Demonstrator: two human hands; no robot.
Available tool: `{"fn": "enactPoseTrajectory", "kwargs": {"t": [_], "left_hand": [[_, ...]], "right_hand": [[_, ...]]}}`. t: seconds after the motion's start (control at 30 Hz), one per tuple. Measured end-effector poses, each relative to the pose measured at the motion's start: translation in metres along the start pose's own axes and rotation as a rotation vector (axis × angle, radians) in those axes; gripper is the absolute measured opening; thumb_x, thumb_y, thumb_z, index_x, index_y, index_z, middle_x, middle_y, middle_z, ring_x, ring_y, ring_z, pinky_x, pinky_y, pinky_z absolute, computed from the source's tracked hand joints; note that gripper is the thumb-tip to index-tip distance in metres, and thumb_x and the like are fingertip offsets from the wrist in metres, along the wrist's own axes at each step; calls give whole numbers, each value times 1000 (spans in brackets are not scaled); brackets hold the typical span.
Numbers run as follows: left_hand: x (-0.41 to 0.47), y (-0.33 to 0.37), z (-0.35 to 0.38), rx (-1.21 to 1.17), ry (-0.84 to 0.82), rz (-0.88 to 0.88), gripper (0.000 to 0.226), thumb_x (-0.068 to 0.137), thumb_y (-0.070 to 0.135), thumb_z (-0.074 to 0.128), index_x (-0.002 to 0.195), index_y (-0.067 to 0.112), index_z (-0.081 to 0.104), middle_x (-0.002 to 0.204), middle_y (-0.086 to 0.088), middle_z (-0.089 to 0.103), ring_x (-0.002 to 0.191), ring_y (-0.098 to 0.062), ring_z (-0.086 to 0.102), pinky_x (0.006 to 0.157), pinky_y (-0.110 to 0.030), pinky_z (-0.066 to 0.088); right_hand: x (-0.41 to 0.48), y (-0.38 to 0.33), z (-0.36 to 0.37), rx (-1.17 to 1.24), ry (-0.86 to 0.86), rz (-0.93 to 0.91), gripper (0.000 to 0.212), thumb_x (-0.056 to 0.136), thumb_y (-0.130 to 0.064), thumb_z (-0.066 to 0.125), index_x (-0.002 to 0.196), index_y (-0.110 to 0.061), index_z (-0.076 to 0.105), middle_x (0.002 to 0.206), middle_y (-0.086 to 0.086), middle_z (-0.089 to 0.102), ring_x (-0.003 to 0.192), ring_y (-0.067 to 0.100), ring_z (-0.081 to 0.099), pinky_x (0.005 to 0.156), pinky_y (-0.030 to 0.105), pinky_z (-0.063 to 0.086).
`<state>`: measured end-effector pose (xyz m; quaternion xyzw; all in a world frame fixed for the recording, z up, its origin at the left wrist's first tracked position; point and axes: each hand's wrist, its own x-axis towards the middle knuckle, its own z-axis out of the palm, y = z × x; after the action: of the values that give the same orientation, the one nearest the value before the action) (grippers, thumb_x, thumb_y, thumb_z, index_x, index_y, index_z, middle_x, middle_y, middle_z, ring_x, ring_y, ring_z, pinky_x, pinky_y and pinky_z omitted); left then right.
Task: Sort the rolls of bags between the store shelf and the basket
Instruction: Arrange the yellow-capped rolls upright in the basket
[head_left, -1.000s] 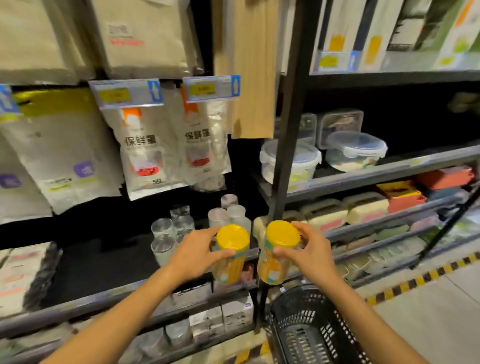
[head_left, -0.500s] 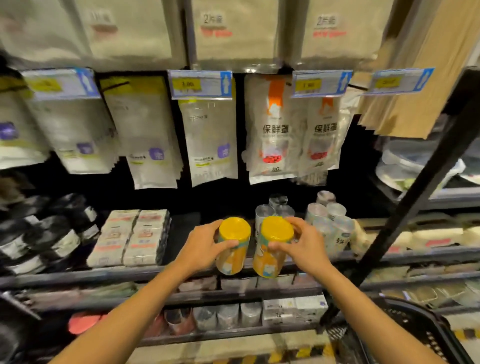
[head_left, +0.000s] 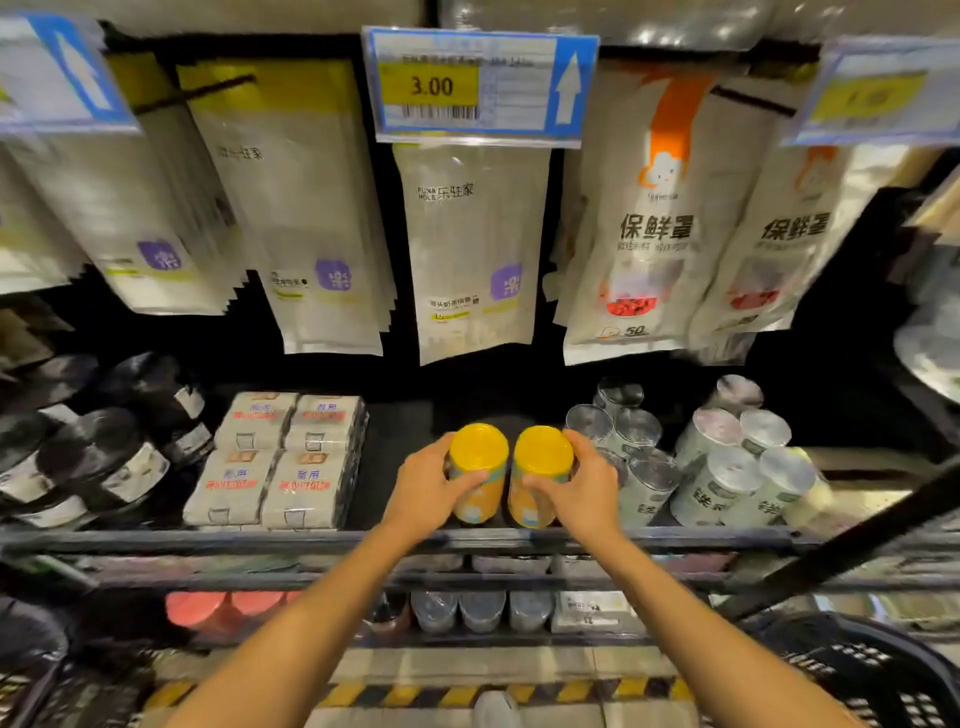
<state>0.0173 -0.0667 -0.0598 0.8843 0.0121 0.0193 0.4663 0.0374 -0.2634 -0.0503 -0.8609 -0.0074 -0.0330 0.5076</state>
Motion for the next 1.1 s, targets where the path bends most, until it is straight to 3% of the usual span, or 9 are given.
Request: {"fn": "enactPoseTrajectory", "kwargs": {"t": [0.17, 0.27, 0.4, 0.53, 0.6, 0.7, 0.93, 1.03, 1.1], "left_hand": [[19, -21, 25, -54, -9, -113, 48, 81, 38, 72, 124, 28, 54, 115, 7, 65, 105, -12, 60, 91, -34, 49], [26, -30, 38, -2, -1, -125, 53, 76, 50, 70, 122, 28, 55, 107, 7, 66, 97, -13, 61, 84, -34, 50], [30, -39, 47, 69, -27, -124, 56, 76, 51, 66, 124, 24, 54, 94, 6, 60, 79, -12, 54, 71, -25, 42], [25, -48, 49, 107, -45, -129, 66, 72, 60, 58, 125, 20, 53, 106, 1, 64, 94, -19, 61, 80, -35, 50], [23, -51, 49, 109, -44, -147, 69, 72, 59, 59, 127, 19, 52, 112, 0, 63, 99, -18, 60, 83, -36, 50], [19, -52, 50, 137, -40, -173, 66, 75, 52, 67, 129, 17, 50, 114, -3, 61, 101, -21, 59, 85, -37, 49], [8, -46, 60, 130, 32, -229, 63, 76, 42, 75, 129, 19, 49, 118, -2, 59, 102, -19, 58, 87, -35, 49], [7, -43, 62, 120, 49, -253, 63, 76, 41, 75, 129, 21, 48, 117, 3, 60, 101, -15, 57, 87, -32, 48], [7, -40, 60, 126, 40, -250, 58, 77, 38, 75, 126, 22, 49, 111, 6, 60, 96, -12, 56, 82, -26, 45]], "right_hand": [[14, 22, 35, 36, 71, 96, 65, 66, -18, 84, 124, -17, 54, 100, 0, 65, 93, 21, 60, 83, 35, 48], [15, 40, 45, 39, 115, 125, 69, 66, -12, 85, 127, -9, 53, 111, 7, 66, 103, 25, 59, 83, 27, 42], [15, 56, 48, -14, 108, 124, 78, 65, -17, 86, 133, -4, 49, 123, 14, 61, 112, 29, 57, 93, 40, 45], [12, 58, 51, -6, 65, 134, 71, 67, -15, 84, 129, -5, 51, 110, 5, 62, 99, 16, 54, 83, 17, 36], [9, 59, 52, -22, 55, 145, 71, 68, -16, 84, 130, -7, 51, 110, 5, 62, 100, 11, 48, 82, 14, 32], [8, 61, 54, -33, 49, 152, 74, 68, -17, 84, 132, -8, 49, 117, 9, 61, 102, 8, 44, 86, 16, 32], [2, 66, 56, -60, 39, 152, 70, 67, -21, 85, 127, -10, 51, 112, 5, 62, 103, 20, 57, 86, 26, 43], [2, 67, 58, -105, -1, 183, 75, 70, -27, 82, 133, -12, 44, 122, 8, 58, 112, 26, 56, 93, 38, 48], [0, 63, 55, -113, -15, 180, 80, 72, -26, 81, 139, -11, 39, 132, 10, 52, 120, 27, 50, 99, 40, 44]]}}
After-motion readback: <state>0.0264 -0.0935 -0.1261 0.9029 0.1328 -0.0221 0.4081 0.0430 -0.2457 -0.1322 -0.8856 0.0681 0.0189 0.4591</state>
